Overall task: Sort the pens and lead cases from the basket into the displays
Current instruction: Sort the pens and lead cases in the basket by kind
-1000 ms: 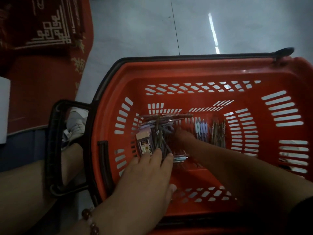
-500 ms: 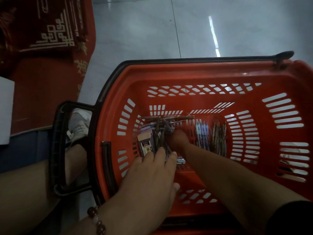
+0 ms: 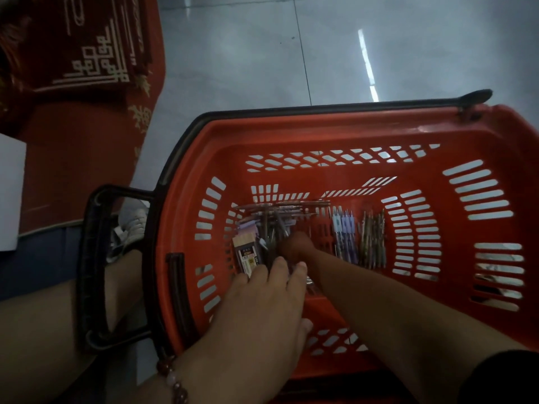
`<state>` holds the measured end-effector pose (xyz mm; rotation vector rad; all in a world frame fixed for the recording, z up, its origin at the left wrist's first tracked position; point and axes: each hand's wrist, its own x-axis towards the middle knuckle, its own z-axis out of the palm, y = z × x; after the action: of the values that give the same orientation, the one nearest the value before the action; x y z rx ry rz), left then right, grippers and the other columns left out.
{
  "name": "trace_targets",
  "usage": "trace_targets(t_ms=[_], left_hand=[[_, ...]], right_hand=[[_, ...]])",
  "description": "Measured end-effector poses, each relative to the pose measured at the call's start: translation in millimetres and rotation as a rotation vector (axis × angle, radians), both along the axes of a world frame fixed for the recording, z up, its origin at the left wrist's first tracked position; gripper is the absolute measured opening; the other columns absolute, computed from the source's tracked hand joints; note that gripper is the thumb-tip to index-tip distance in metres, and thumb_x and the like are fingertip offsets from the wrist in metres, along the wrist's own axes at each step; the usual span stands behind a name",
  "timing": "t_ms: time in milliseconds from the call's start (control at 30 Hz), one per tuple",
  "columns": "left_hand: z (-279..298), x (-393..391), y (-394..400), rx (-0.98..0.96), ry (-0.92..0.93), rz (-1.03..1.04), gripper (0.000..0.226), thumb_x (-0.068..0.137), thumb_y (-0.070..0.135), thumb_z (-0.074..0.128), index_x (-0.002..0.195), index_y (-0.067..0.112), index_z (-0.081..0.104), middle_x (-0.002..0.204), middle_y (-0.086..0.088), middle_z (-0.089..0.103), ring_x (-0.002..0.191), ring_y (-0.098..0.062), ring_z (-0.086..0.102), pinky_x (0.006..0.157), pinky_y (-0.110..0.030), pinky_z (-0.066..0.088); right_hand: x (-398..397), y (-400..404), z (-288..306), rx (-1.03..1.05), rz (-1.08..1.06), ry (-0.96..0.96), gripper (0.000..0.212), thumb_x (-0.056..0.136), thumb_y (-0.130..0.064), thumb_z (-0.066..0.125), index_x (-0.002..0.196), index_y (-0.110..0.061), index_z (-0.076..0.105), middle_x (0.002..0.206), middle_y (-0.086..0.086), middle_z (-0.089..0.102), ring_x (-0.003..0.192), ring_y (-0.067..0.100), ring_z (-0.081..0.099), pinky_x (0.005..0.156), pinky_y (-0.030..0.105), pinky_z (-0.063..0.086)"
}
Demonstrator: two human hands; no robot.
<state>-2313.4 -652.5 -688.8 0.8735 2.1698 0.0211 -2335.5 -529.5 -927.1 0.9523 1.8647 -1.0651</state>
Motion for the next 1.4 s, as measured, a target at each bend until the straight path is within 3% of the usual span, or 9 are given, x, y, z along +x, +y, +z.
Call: trace_targets(t_ms=[67,200,367,567,667,833,1033,1200,1400], left_hand=[[1,0,1,0.005,0.014,-0.011,0.075,0.100,0.052,0.037,0.154,0.025,-0.008,0.162,-0.004,0.002,0.146,-0.024,0.013,0.116,-0.042,0.018],[3,-1,1,0.026,0.043,-0.022,0.073,0.101,0.050,0.036,0.155,0.023,-0.006,0.162,-0.006,0.005,0.146,-0.025,0.014,0.117,-0.041,0.018],[7,-5,-4,0.047,0.092,-0.006,0.071,0.101,0.051,0.036,0.155,0.022,0.000,0.160,-0.003,0.014,0.144,-0.022,0.020,0.116,-0.040,0.023],[12,-20,-15,0.224,0.090,0.296,0.042,0.097,0.053,0.041,0.135,0.035,0.041,0.127,0.010,0.054,0.112,-0.011,0.053,0.092,-0.035,0.048],[14,-30,-13,0.296,-0.069,0.557,0.039,0.098,0.056,0.038,0.126,0.033,0.050,0.121,0.014,0.059,0.103,-0.005,0.055,0.087,-0.030,0.047],[22,-30,4,0.487,-0.570,0.860,0.044,0.093,0.062,0.046,0.117,0.029,0.062,0.104,0.011,0.071,0.093,-0.007,0.066,0.091,-0.032,0.050],[47,-17,28,0.732,-0.893,1.025,0.033,0.100,0.036,0.053,0.107,0.006,0.063,0.063,-0.006,0.062,0.049,-0.015,0.053,0.047,-0.027,0.047],[54,-16,38,0.780,-0.821,1.028,0.033,0.101,0.036,0.049,0.103,0.005,0.059,0.062,-0.011,0.063,0.045,-0.022,0.054,0.048,-0.031,0.048],[56,-28,47,0.797,-0.423,1.049,0.037,0.103,0.036,0.042,0.106,0.004,0.059,0.075,-0.005,0.073,0.060,-0.014,0.069,0.055,-0.024,0.051]], right_hand=[[-2,-1,7,-0.027,-0.005,0.014,0.019,0.098,-0.011,0.056,0.113,-0.001,0.061,0.111,0.012,0.063,0.099,0.025,0.063,0.056,0.016,0.045],[-3,-1,23,-0.100,-0.020,0.040,0.013,0.094,-0.009,0.061,0.102,0.000,0.065,0.100,0.011,0.068,0.082,0.020,0.062,0.058,0.013,0.052],[1,11,61,-0.297,-0.229,0.077,0.015,0.095,-0.010,0.059,0.104,-0.002,0.069,0.107,0.021,0.071,0.098,0.032,0.068,0.093,0.046,0.056],[20,25,139,-0.511,-0.353,0.130,0.019,0.100,-0.021,0.057,0.101,-0.010,0.071,0.085,0.003,0.076,0.080,0.015,0.071,0.075,0.031,0.054],[32,32,181,-0.620,-0.308,0.180,0.022,0.098,-0.024,0.059,0.109,-0.009,0.071,0.097,0.003,0.076,0.093,0.020,0.069,0.090,0.037,0.052],[49,28,247,-0.670,-0.208,0.259,0.021,0.100,-0.020,0.053,0.114,-0.011,0.066,0.086,0.000,0.069,0.075,0.010,0.061,0.073,0.028,0.049],[61,36,288,-0.760,-0.309,0.318,0.020,0.094,-0.006,0.057,0.113,-0.006,0.064,0.086,0.006,0.069,0.078,0.016,0.063,0.071,0.028,0.052],[68,47,310,-0.768,-0.379,0.247,0.016,0.097,-0.012,0.057,0.105,-0.001,0.064,0.087,0.015,0.066,0.074,0.021,0.067,0.067,0.027,0.057],[80,60,310,-0.750,-0.417,0.199,0.028,0.095,-0.001,0.051,0.118,-0.009,0.064,0.104,0.009,0.073,0.088,0.022,0.071,0.079,0.034,0.059]])
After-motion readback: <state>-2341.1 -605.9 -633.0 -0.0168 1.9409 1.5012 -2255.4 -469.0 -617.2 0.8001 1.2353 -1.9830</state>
